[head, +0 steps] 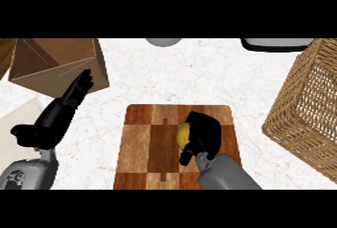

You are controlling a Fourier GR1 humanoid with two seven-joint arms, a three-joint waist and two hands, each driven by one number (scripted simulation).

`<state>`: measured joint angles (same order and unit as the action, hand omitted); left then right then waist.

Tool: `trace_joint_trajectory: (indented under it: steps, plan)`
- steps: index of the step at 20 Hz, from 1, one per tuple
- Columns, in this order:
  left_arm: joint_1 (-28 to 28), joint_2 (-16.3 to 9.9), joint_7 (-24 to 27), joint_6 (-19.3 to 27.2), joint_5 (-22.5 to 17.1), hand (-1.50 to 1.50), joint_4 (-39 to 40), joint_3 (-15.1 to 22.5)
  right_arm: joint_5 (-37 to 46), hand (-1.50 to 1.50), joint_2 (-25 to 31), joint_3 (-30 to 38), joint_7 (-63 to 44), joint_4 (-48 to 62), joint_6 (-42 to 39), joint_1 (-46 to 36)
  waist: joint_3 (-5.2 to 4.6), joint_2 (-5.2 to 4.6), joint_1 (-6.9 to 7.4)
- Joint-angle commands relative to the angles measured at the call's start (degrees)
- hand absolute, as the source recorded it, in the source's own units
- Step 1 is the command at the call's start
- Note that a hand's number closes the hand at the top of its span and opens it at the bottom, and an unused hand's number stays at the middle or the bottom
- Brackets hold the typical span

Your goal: Pick the lemon from the cutting board and place it in the basket

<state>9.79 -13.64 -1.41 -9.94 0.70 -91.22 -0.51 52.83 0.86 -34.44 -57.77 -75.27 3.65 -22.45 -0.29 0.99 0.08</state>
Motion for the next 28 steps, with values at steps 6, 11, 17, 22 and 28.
trace_joint_trajectory:
  steps: [6,11,17,22,28]
  plan:
    - [-3.4,1.1,1.3,0.0,1.4,0.0,-1.3,-0.3,2.7,1.5,11.2,0.2,4.5,-15.0,-4.5,11.7,0.29,-0.84,-0.23]
    - [-1.8,1.1,0.2,-0.7,0.7,0.0,-0.8,-1.1,0.8,1.5,7.7,4.0,6.8,-21.1,2.4,12.8,0.3,-0.89,-0.27]
    - [-2.5,0.5,-0.3,-1.2,0.2,0.0,-1.8,-1.7,4.1,1.5,3.1,4.5,6.9,-34.8,11.7,12.0,0.32,-0.51,-0.54]
    - [-0.7,0.2,0.3,-1.4,0.3,0.0,0.5,-2.6,11.5,1.5,2.1,1.1,-1.0,-52.3,6.0,12.7,0.22,-0.48,-1.4]
    - [2.5,1.5,-0.2,-0.6,2.4,0.0,2.1,-1.3,15.8,1.5,-0.8,4.5,-11.3,-60.1,-6.0,5.9,0.23,-0.84,-0.53]
